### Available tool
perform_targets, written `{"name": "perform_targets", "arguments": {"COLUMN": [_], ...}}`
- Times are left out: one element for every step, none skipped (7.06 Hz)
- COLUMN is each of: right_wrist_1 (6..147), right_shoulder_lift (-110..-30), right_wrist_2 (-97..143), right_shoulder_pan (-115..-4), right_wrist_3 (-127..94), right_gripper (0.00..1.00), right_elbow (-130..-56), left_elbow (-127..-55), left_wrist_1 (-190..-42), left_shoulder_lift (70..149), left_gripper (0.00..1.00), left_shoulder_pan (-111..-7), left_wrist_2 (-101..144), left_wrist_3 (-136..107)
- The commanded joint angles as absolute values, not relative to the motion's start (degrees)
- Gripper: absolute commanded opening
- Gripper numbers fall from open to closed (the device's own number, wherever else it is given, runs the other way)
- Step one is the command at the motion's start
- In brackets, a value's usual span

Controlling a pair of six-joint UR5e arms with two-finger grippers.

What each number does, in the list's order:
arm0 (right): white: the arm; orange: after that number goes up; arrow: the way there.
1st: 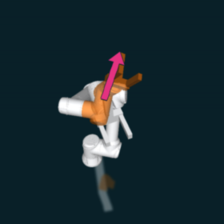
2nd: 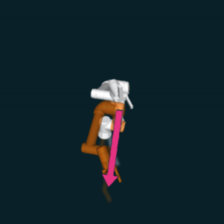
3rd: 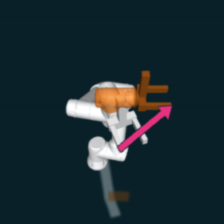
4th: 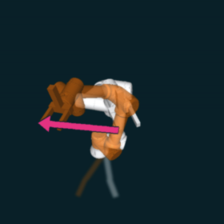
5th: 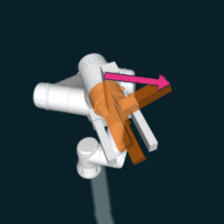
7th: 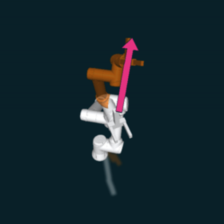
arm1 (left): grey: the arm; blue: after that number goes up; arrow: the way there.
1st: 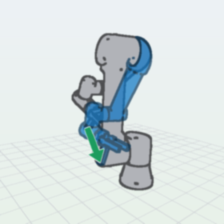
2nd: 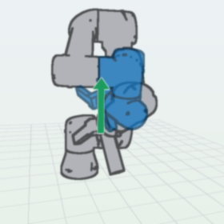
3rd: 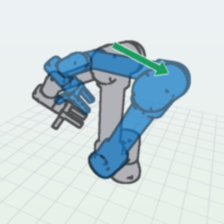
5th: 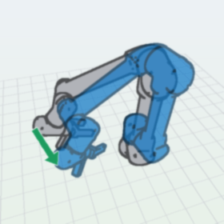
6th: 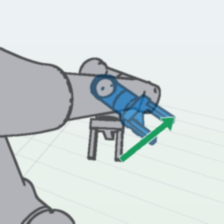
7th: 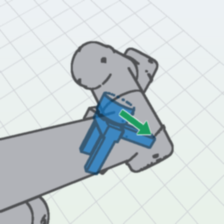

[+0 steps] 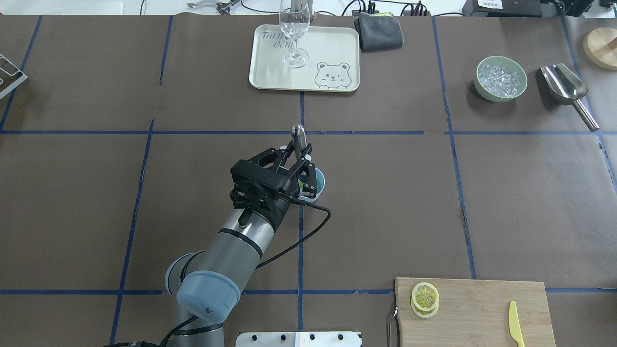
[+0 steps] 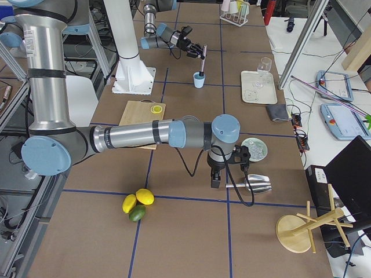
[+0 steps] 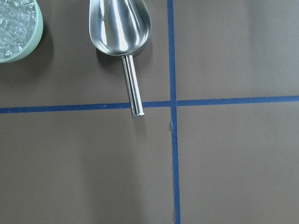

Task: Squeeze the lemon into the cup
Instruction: 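Press the muddler down into the cup onto the lemon slice with the left gripper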

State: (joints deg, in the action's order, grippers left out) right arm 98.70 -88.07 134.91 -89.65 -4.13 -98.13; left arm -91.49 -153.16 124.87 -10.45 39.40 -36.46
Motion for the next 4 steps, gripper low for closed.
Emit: {"name": "perform_targets", "arguments": {"right_wrist_1": [98.7, 98.7, 98.7, 98.7], "right_shoulder_lift": [-88.1, -88.1, -88.1, -88.0], "right_wrist_2": [134.9, 134.9, 134.9, 134.9], "right_shoulder_pan": [-89.6, -89.6, -89.6, -89.6], "right_wrist_3": [-4.1, -4.1, -4.1, -4.2], "right_gripper": [1.0, 1.0, 1.0, 1.0], "right_elbow": [-98.2, -98.2, -98.2, -98.2], "left_elbow": [-90.3, -89.7, -88.5, -88.2], "left_wrist_1": [-153.3, -153.2, -153.3, -153.3], "left_shoulder_lift": [124.8, 124.9, 124.9, 125.0], "left_gripper": [0.0, 0.0, 0.0, 0.0], "left_shoulder_pan": [-9.4, -9.3, -9.3, -9.3], "left_wrist_2": [39.3, 39.2, 38.9, 38.9], "left_wrist_3": [-36.5, -36.5, -36.6, -36.7]}}
